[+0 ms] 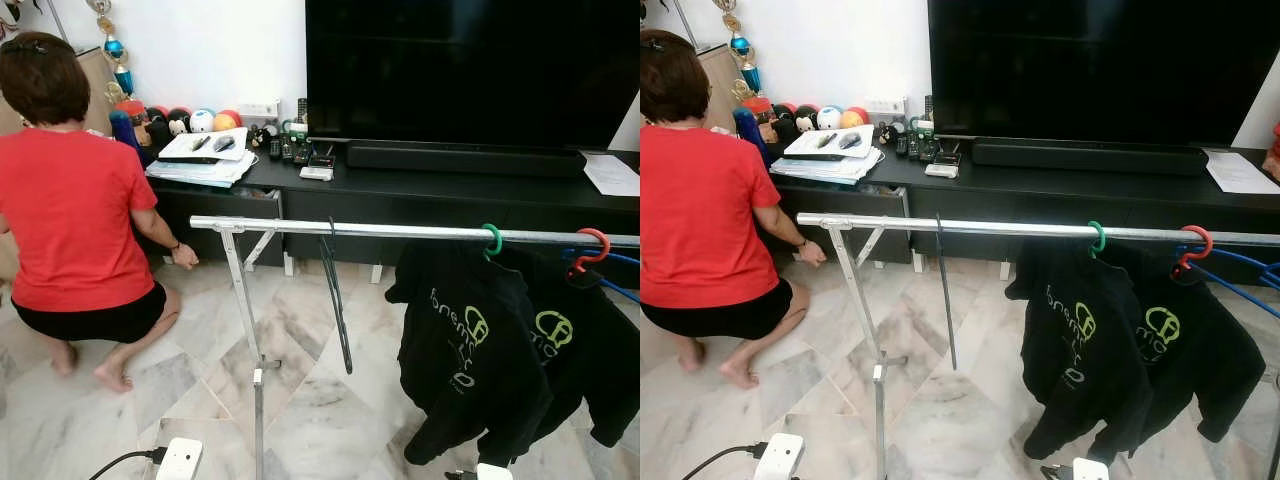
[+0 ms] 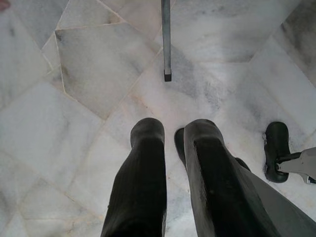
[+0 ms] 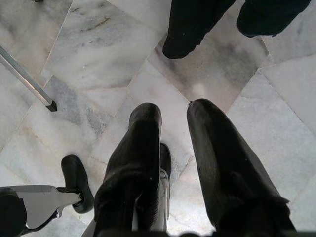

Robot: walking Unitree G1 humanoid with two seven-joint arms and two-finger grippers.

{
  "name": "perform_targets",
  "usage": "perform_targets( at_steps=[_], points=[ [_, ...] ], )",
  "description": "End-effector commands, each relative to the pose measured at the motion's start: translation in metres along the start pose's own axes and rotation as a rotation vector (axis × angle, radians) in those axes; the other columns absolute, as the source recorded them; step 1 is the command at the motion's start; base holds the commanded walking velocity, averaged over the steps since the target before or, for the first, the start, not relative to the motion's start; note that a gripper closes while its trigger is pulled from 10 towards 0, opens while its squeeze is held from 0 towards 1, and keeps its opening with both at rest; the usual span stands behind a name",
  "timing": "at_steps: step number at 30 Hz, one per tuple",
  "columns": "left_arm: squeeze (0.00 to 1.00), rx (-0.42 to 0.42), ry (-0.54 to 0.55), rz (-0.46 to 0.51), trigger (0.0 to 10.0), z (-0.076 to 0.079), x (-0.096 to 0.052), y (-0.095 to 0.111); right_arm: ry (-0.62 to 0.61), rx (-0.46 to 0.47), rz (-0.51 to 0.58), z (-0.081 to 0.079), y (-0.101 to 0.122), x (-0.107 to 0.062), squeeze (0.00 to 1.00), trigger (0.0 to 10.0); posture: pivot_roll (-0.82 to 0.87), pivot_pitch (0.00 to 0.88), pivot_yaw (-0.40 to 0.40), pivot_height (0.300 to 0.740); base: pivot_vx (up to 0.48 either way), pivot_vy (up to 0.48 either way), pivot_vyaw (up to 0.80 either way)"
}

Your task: Hang hanger

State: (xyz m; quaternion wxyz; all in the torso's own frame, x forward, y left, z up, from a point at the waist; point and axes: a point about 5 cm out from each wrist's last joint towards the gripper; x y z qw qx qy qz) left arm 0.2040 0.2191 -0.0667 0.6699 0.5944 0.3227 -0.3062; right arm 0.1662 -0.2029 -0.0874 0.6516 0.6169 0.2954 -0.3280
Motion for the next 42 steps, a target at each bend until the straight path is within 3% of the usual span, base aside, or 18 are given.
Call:
perform_targets(
  at_steps=[1,12,15,42],
  points=[
    [0.0,-0.001,0.006,-0.029,10.0,-0.001,-0.001,-0.008,0.006,-0.01,-0.006,-0.002,0.0,0.0,0.0,10.0,-0.01,0.0,0.012,0.74,0.0,0.0,0.0],
    [0.0,0.003,0.006,-0.033,10.0,-0.001,-0.001,-0.008,0.009,-0.006,-0.005,-0.003,0.0,0.0,0.0,10.0,0.0,0.0,0.0,0.74,0.0,0.0,0.0],
    [0.0,-0.037,0.012,-0.02,10.0,0.001,-0.001,-0.009,0.031,0.06,0.02,-0.013,0.007,0.003,0.0,10.0,-0.01,0.0,0.005,0.74,0.0,0.0,0.0],
    [0.0,-0.059,0.013,-0.017,10.0,0.003,0.0,-0.01,0.023,0.075,0.018,-0.011,0.006,0.002,0.0,10.0,-0.01,0.0,-0.001,0.74,0.0,0.0,0.0]
  ],
)
Point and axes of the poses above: a point about 5 cm out from each wrist's last joint towards the gripper, its own x axis pointing out of the wrist towards the gripper, its own y axis along the axis of the wrist's last joint, z = x × y, and after that the axes turned 13 degrees about -x, right-handed
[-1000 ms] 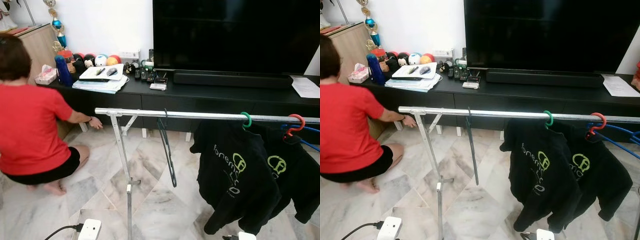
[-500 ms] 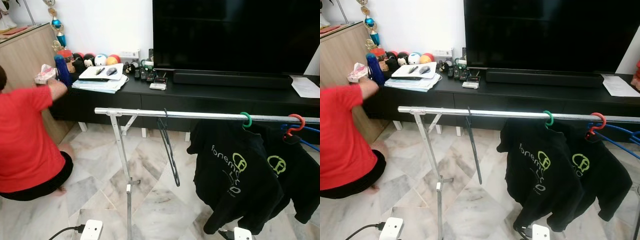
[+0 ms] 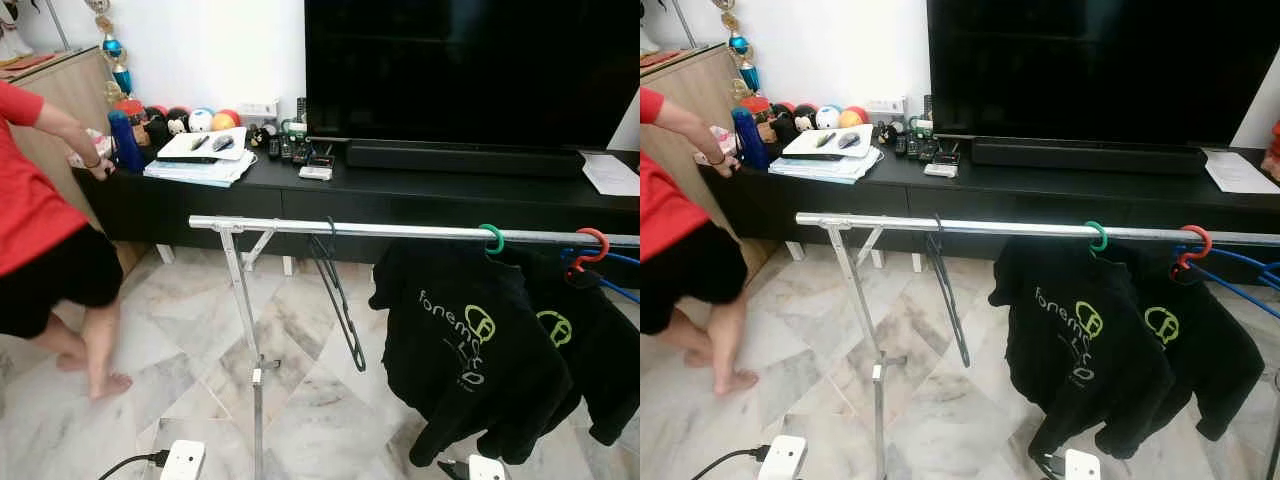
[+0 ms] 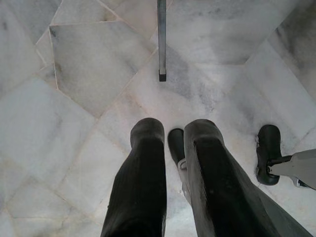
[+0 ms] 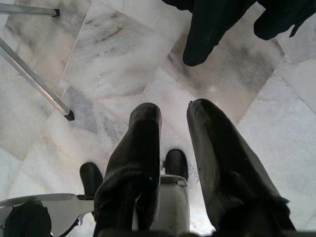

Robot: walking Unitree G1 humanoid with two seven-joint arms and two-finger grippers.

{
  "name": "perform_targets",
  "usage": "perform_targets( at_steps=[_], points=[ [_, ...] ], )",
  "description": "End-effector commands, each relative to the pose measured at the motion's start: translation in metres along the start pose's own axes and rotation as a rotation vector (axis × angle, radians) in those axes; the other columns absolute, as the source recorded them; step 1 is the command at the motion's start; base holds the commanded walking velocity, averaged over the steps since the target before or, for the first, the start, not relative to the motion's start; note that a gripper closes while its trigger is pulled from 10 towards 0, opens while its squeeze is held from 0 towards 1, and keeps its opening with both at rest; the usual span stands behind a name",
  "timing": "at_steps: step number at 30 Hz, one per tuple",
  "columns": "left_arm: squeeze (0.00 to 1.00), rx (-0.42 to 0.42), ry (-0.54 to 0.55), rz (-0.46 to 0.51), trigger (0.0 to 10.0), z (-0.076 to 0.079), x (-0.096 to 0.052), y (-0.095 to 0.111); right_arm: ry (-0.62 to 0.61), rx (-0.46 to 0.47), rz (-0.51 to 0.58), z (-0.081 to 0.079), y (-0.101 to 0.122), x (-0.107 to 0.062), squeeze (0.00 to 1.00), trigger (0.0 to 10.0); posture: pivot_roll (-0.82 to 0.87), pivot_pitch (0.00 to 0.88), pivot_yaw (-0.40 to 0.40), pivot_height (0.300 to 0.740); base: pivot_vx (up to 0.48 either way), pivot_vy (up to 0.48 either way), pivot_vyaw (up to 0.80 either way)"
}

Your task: Hang hanger

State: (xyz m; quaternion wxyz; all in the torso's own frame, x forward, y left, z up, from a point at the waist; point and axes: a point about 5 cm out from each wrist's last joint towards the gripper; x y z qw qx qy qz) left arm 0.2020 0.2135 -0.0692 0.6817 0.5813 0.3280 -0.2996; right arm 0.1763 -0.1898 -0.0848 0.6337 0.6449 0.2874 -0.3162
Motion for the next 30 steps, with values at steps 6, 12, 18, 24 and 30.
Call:
perform_targets(
  at_steps=[6,12,18,24,30],
  points=[
    [0.0,-0.033,0.007,-0.018,10.0,-0.0023,-0.0011,-0.0058,-0.009,0.02,-0.008,0.0017,-0.0027,-0.0008,0.0,10.0,-0.01,0.0,-0.001,0.74,0.0,0.0,0.0],
    [0.0,-0.045,-0.002,-0.014,10.0,-0.0014,-0.001,-0.0056,-0.008,0.022,-0.008,0.0014,-0.0024,-0.0006,0.0,10.0,-0.01,0.0,-0.001,0.74,0.134,0.0,0.0],
    [0.0,-0.043,-0.003,-0.018,10.0,-0.0015,-0.001,-0.006,-0.01,0.023,-0.008,0.0012,-0.0023,-0.0005,0.0,10.0,-0.01,0.0,0.0,0.74,0.3,0.0,0.0],
    [0.0,-0.04,-0.006,-0.019,10.0,-0.0009,-0.0008,-0.0057,-0.011,0.026,-0.005,0.0011,-0.0017,-0.0004,0.0,10.0,-0.01,0.0,-0.001,0.74,0.276,0.0,0.0],
    [0.0,-0.037,-0.005,-0.021,10.0,-0.0008,-0.0008,-0.0058,-0.009,0.029,0.003,0.0007,0.0004,0.0001,0.0,10.0,-0.01,0.0,0.0,0.74,0.0,0.0,0.0]
  ],
)
Point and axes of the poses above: a point about 5 cm out from each wrist's last joint towards the gripper, its own x axis pointing out of the wrist towards the gripper, its own y axis along the axis of the wrist's last joint, z = x × y, and after that the axes turned 13 degrees about -x, right-handed
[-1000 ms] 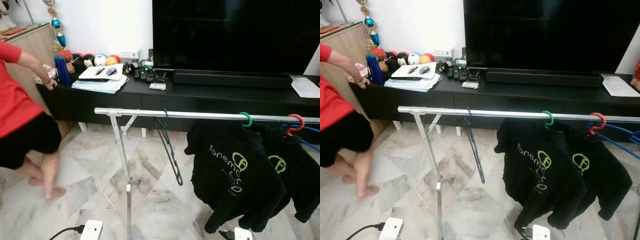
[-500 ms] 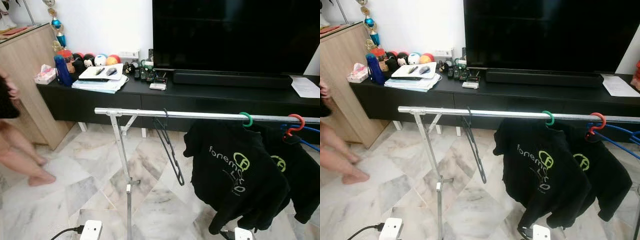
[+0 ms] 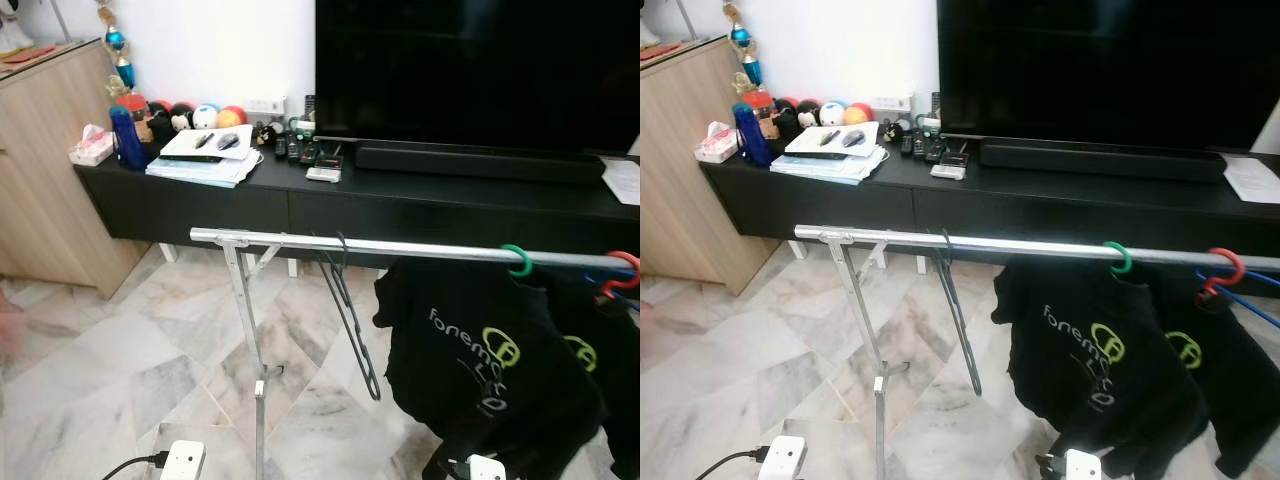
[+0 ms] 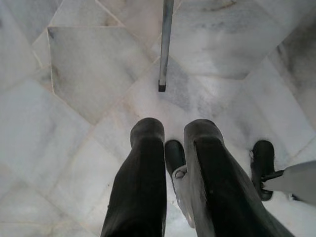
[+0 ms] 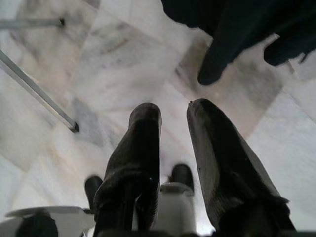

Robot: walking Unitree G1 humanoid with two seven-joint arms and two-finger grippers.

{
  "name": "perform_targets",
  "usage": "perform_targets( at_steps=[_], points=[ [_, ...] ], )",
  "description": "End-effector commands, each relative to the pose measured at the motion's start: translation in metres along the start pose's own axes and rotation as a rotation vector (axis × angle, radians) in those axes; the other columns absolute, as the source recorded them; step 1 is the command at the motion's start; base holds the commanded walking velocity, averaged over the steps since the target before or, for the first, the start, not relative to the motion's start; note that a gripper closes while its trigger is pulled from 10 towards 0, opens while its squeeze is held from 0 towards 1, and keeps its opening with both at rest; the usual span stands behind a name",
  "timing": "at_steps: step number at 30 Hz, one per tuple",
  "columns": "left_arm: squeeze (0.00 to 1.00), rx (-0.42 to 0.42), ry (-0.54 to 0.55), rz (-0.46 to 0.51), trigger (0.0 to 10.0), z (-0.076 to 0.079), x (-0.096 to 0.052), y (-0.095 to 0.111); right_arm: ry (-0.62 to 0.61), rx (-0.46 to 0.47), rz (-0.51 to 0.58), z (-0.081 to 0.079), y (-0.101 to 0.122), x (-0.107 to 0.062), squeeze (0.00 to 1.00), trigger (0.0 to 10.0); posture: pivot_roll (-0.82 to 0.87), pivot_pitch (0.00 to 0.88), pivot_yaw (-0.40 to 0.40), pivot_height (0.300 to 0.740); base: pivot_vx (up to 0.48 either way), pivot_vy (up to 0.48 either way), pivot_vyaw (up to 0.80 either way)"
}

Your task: Hang hanger

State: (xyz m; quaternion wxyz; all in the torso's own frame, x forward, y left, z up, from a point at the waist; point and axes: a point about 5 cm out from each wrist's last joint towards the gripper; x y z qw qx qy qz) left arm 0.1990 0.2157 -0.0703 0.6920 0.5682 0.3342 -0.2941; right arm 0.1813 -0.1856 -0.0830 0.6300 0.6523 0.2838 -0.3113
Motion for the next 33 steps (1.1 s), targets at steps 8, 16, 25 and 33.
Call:
perform_targets(
  at_steps=[8,16,25,33],
  points=[
    [0.0,0.014,-0.005,-0.019,10.0,0.0016,0.0002,-0.003,-0.018,0.026,0.004,0.0035,-0.0022,-0.0011,0.0,10.0,0.0,0.0,0.0,0.74,0.0,0.0,0.0],
    [0.0,0.016,-0.009,-0.018,10.0,0.0029,0.0004,-0.0034,-0.023,0.034,0.008,0.0032,-0.0032,-0.0015,0.0,10.0,0.01,0.0,0.001,0.74,0.0,0.0,0.0],
    [0.0,0.013,-0.011,-0.018,10.0,0.0037,0.0006,-0.0034,-0.048,0.054,0.017,0.0063,-0.0014,-0.0015,0.0,10.0,0.01,0.0,-0.001,0.74,0.0,0.0,0.0],
    [0.0,0.017,-0.013,-0.021,10.0,0.0037,0.0004,-0.0044,-0.044,0.037,0.01,0.0067,-0.0015,-0.0014,0.0,10.0,0.0,0.0,0.001,0.74,0.0,0.0,-0.49]
  ],
)
Point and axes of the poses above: a point about 5 cm out from each wrist's last joint towards the gripper, its own x axis pointing out of the wrist towards the gripper, its own y axis along the axis of the wrist's last joint, z = x × y, and after that the axes turned 13 degrees about -x, right-handed
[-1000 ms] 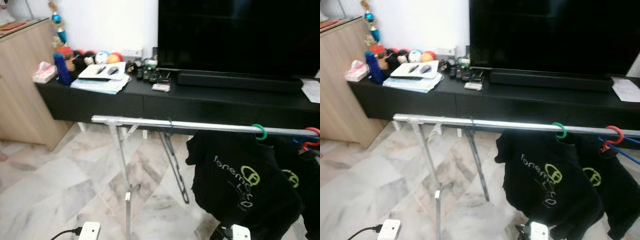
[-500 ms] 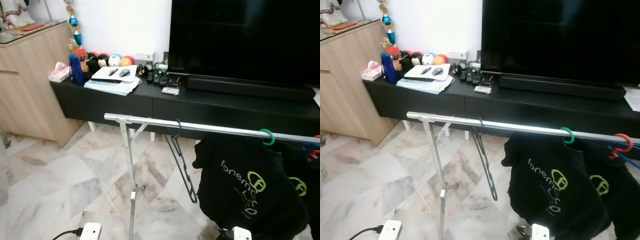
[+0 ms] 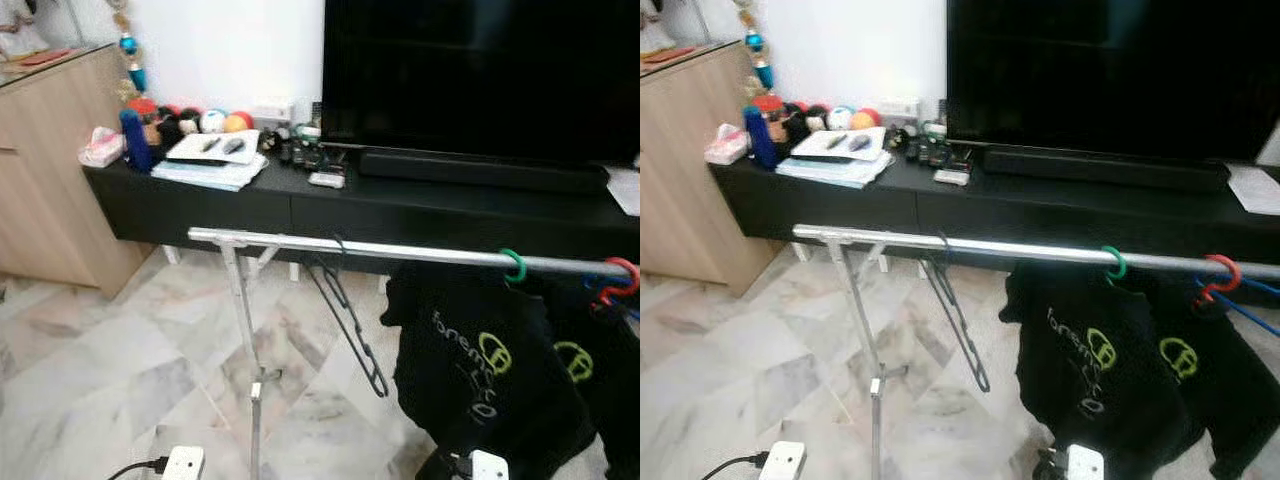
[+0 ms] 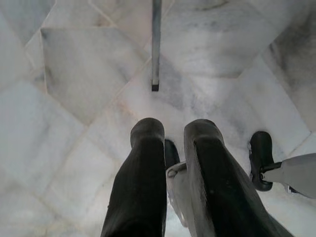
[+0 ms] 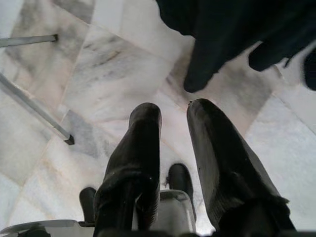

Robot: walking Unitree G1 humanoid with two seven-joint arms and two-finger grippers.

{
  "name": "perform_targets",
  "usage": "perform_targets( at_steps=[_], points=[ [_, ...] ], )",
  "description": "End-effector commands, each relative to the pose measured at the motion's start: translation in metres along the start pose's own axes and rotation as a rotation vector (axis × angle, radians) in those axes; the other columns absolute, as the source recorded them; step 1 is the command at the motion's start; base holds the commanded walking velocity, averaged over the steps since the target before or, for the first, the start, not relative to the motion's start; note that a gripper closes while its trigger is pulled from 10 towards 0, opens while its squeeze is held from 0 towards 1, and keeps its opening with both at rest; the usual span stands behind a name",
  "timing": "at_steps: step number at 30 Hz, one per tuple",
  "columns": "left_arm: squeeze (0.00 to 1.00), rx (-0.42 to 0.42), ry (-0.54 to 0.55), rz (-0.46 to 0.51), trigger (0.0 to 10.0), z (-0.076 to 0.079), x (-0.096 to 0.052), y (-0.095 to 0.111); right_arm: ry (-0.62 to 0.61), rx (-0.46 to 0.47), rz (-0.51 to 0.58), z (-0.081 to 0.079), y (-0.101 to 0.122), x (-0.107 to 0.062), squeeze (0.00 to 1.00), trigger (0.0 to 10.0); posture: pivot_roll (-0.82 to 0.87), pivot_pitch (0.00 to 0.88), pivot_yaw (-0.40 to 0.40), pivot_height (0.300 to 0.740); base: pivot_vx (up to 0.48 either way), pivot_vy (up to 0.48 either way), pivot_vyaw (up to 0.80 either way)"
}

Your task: Hang hanger

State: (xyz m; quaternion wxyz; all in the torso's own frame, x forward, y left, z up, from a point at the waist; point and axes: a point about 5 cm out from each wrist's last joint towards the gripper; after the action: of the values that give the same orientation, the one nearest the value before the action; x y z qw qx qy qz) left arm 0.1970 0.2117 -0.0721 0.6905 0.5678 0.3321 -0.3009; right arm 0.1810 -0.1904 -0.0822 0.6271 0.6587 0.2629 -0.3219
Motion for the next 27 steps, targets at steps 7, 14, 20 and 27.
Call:
perform_targets(
  at_steps=[7,14,20,27],
  points=[
    [0.0,0.012,-0.006,-0.01,10.0,0.0008,0.0004,0.0003,-0.024,0.016,0.011,0.0033,-0.0001,-0.0007,0.0,10.0,0.0,0.0,0.001,0.74,0.034,0.0,0.0],
    [0.0,0.012,-0.003,-0.009,10.0,-0.0004,0.0001,0.0005,-0.027,0.023,0.02,0.0036,0.0015,-0.0004,0.0,10.0,0.0,0.0,0.003,0.74,0.265,0.0,0.0],
    [0.0,0.014,-0.004,-0.011,10.0,-0.0004,0.0,-0.0002,-0.028,0.025,0.013,0.0037,-0.0004,-0.0008,0.0,10.0,0.0,0.0,0.004,0.74,0.294,0.0,0.0],
    [0.0,0.011,-0.007,-0.007,10.0,0.0008,0.0002,0.0002,-0.027,0.022,0.017,0.0039,0.0,-0.0008,0.0,10.0,0.0,0.0,0.003,0.74,0.124,0.0,0.0]
  ],
)
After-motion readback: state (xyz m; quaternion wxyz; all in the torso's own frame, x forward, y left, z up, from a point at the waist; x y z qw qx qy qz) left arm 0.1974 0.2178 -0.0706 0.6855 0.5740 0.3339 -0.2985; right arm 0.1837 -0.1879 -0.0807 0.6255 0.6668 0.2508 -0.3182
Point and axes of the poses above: a point about 5 cm out from each wrist's last joint towards the gripper, its own x axis pointing out of the wrist towards the gripper, its own y axis along the axis of the wrist's last joint, z = x × y, and after that the axes turned 13 degrees about -x, right-handed
